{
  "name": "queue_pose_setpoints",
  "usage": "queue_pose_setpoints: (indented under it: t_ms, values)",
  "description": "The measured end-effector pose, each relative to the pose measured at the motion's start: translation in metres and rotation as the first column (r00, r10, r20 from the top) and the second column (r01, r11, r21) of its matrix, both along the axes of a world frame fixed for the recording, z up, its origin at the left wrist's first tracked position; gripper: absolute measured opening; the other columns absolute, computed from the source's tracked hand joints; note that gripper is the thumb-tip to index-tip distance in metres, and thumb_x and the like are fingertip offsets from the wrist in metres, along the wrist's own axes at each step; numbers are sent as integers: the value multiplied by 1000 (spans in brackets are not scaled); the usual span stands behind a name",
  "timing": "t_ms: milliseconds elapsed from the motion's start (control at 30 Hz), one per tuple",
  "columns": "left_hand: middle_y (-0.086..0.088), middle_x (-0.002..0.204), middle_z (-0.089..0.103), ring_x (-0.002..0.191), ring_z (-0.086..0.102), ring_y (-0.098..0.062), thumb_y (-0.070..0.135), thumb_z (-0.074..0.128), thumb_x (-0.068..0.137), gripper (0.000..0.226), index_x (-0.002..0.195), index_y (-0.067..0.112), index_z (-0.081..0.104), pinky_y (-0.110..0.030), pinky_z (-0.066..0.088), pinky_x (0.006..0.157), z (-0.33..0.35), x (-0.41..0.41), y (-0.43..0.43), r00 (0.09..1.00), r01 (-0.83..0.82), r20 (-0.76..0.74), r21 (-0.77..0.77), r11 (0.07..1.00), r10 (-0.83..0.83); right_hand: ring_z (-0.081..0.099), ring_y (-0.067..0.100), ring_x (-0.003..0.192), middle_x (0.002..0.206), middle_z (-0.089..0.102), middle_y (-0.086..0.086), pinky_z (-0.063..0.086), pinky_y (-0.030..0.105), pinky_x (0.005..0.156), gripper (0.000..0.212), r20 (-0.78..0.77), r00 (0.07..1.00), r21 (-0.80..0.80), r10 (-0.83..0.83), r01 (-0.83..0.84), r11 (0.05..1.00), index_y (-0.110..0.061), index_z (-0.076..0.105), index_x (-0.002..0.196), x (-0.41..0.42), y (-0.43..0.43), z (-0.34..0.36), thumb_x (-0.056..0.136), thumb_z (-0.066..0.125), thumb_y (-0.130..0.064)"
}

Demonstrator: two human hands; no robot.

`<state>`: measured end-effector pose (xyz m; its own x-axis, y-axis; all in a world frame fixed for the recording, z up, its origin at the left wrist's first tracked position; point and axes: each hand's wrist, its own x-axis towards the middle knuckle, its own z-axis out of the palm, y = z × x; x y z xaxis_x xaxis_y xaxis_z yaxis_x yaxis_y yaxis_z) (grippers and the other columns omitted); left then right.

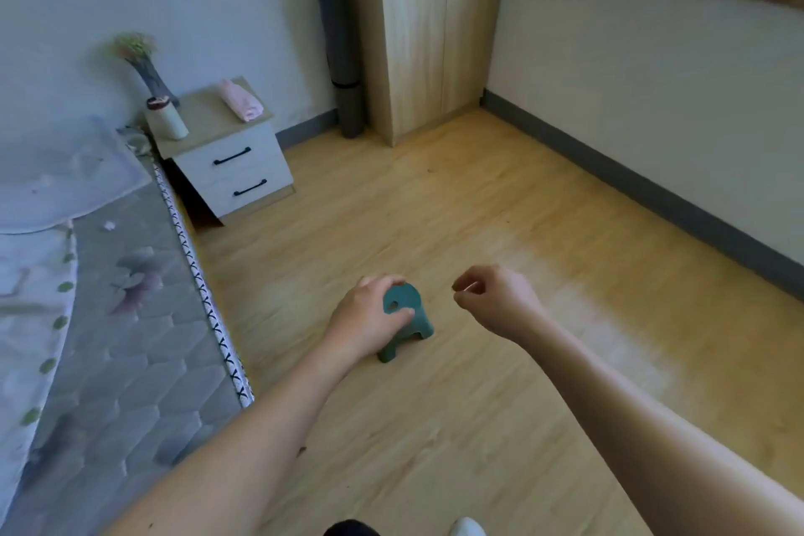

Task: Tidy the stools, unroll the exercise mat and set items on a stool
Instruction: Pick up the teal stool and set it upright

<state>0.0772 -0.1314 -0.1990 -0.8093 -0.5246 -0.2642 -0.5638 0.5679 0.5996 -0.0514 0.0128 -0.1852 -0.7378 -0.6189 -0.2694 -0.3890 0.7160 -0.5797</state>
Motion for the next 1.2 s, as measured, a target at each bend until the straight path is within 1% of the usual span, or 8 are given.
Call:
queue_pose_setpoints:
  t_ms: [100, 233, 467, 600, 667, 833, 1000, 1200]
  values:
    - [5, 143, 40, 126, 44, -16, 43, 61, 87, 52, 136, 34, 44, -28, 37, 93, -9, -19, -29, 998, -52, 29, 8, 999, 52, 55, 0, 68, 93, 64, -9, 45, 18, 53, 22, 41, 997, 25, 62, -63, 998, -26, 65, 108, -29, -30, -10, 89, 56, -31]
    - [3, 144, 41, 129, 42, -18, 49, 61, 84, 56, 135, 35, 44, -34, 39, 97, -32, -54, -84, 979, -201, 46, 111, 973, 197, 56, 9, 76, 94, 60, -7, 47, 24, 62, 28, 68, 989, 49, 135, -138, 989, -27, 62, 116, -72, -84, -22, 88, 58, -34]
    - [0, 144, 42, 130, 42, -19, 49, 63, 83, 59, 136, 31, 42, -39, 40, 102, -71, -126, -194, 958, -286, 60, 259, 923, 280, 56, 14, 85, 108, 65, -1, 45, 26, 68, 33, 89, 983, 113, 162, -171, 979, -26, 59, 120, -150, -197, -53, 89, 58, -36]
    - [1, 146, 40, 130, 42, -18, 48, 64, 83, 62, 137, 30, 41, -35, 40, 100, -102, -153, -252, 946, -324, 99, 320, 890, 309, 54, 16, 88, 111, 64, 0, 45, 27, 72, 37, 156, 975, 162, 161, -186, 969, -25, 56, 125, -183, -267, -86, 90, 58, -34]
    - [2, 146, 39, 129, 43, -18, 47, 64, 83, 62, 137, 29, 41, -32, 42, 94, -131, -164, -282, 930, -367, 150, 347, 863, 335, 55, 16, 89, 110, 64, 0, 44, 27, 72, 39, 192, 971, 180, 146, -181, 967, -24, 54, 127, -197, -298, -115, 90, 57, -32]
    - [-2, 143, 42, 125, 46, -20, 49, 65, 81, 62, 135, 28, 44, -35, 42, 96, -221, -182, -324, 861, -509, 271, 450, 734, 430, 57, 21, 99, 121, 59, 3, 44, 29, 75, 45, 285, 955, 266, 76, -155, 951, -27, 47, 133, -221, -337, -203, 90, 57, -34]
    - [1, 141, 46, 125, 46, -16, 51, 70, 76, 69, 134, 26, 45, -25, 35, 88, -322, -181, -332, 799, -601, 344, 506, 619, 494, 54, 25, 113, 132, 54, 9, 39, 28, 79, 51, 323, 945, 377, 45, -172, 910, -26, 41, 138, -239, -349, -304, 90, 57, -31]
    - [2, 140, 45, 122, 47, -16, 55, 72, 71, 78, 137, 26, 41, -28, 38, 91, -444, -177, -324, 709, -702, 465, 538, 468, 530, 52, 26, 113, 132, 55, 8, 36, 28, 77, 56, 376, 926, 458, 1, -187, 869, -26, 38, 141, -247, -352, -436, 89, 57, -28]
